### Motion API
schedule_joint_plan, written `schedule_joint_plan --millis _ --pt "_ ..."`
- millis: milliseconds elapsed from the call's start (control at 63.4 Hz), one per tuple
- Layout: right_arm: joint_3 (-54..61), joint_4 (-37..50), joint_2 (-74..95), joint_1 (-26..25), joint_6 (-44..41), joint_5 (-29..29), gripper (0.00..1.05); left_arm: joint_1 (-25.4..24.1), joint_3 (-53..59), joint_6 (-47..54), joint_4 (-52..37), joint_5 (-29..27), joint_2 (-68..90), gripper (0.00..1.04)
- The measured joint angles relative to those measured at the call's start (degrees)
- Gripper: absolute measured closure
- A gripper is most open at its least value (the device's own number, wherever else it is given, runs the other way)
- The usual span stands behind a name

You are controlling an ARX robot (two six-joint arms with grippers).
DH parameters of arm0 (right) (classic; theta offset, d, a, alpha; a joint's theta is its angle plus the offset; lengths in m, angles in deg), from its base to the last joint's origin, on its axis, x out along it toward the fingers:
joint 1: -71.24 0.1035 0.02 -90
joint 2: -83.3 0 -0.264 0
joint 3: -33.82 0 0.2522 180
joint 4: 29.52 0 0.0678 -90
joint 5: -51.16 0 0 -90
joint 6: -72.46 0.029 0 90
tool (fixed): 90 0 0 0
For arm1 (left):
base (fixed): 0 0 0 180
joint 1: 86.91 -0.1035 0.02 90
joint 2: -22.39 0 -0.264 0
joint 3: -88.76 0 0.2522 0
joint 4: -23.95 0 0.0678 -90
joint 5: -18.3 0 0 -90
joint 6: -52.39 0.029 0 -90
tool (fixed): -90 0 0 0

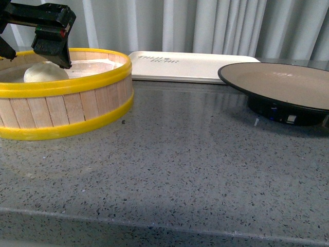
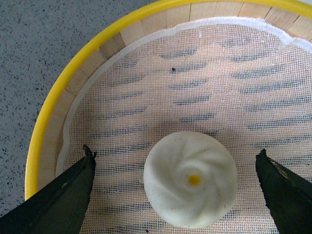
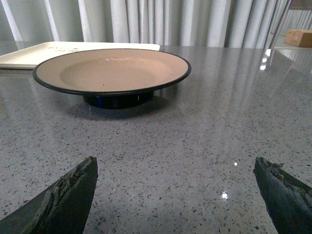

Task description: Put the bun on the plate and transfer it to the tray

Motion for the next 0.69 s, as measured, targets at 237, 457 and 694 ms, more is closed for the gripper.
schedule_joint_plan --millis 237,457,694 --pt "0.0 0.0 0.0 0.0 0.0 0.0 0.08 -0.2 1.5 0.2 -0.4 -0.2 0.0 0.07" --pt "0.0 0.0 0.0 0.0 0.0 0.0 0.08 0.0 2.1 0.9 -1.2 -0.5 0.0 0.10" --pt "0.0 0.0 0.0 0.0 0.0 0.0 0.08 0.7 2.1 1.4 -1.9 -0.6 0.0 0.56"
